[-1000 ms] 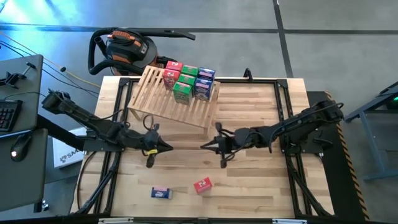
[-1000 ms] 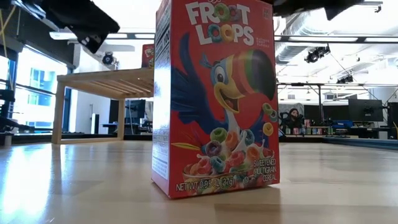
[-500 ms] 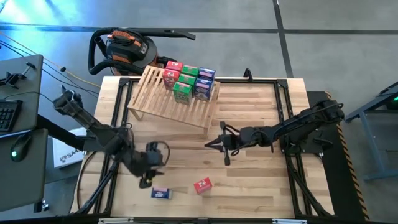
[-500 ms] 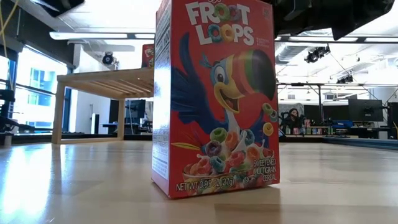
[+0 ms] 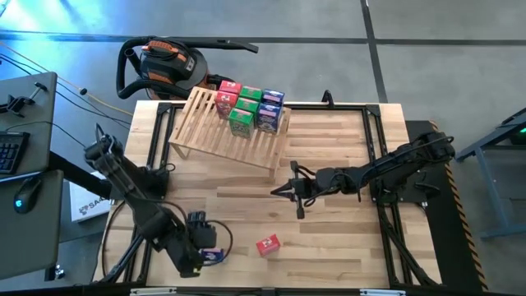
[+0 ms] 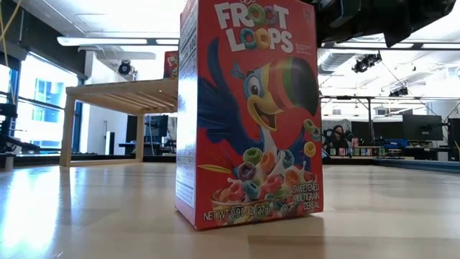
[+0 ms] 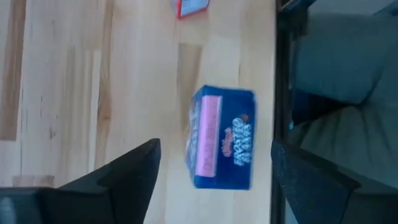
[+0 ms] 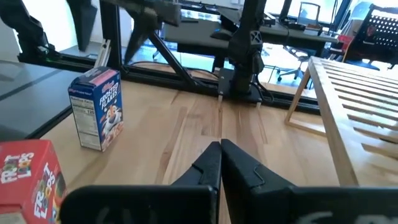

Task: Stack cereal on shelf
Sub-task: Put the blue cereal box aligned with the other blue cereal box on the shelf

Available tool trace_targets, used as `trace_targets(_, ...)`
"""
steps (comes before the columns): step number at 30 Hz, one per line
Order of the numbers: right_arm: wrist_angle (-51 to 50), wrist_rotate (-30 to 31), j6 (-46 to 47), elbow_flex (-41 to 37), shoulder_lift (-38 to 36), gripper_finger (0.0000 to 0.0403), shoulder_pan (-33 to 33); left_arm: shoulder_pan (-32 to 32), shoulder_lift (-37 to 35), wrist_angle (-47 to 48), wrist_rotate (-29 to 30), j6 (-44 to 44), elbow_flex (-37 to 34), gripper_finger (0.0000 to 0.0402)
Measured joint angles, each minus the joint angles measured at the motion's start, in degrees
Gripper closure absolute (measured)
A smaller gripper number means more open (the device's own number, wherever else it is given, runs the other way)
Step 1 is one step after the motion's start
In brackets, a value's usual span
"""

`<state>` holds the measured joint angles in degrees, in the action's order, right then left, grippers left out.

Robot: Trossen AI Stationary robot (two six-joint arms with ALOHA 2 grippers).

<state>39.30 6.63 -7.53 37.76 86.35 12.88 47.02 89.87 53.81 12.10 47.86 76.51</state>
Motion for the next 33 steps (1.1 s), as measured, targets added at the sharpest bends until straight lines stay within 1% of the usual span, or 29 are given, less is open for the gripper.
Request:
trace_targets(6,0.31,-0.22,1.28,0.00,0.00,0.0403,0.02,1.02,2.97,0.16,0.00,0.02,0.00,0.0092)
trace_targets(14,0.25,-0.28,1.91,0.00,0.00,0.0403,0.02,1.54,6.44,-0.31,0.05,-1.92,0.00,0.0091)
trace_targets(19,0.23,-0.63,2.75,0.00,0.00,0.0403,0.02,1.52,7.99,-0.13,0.39,-1.47,0.00,0.0096)
trace_targets(24,0.34,-0.90,3.64,0.00,0.00,0.0403,0.02,1.45,8.76,0.09,0.73,-2.32,-0.02,0.0128)
trace_targets(30,0.21,-0.87,4.13,0.00,0.00,0.0403,0.59,1.41,8.76,0.41,3.02,-5.07,-0.02,0.0194)
trace_targets(33,0.30,-0.88,4.13,0.00,0.00,0.0403,1.30,1.13,8.60,1.18,3.64,-7.79,-0.02,0.0225)
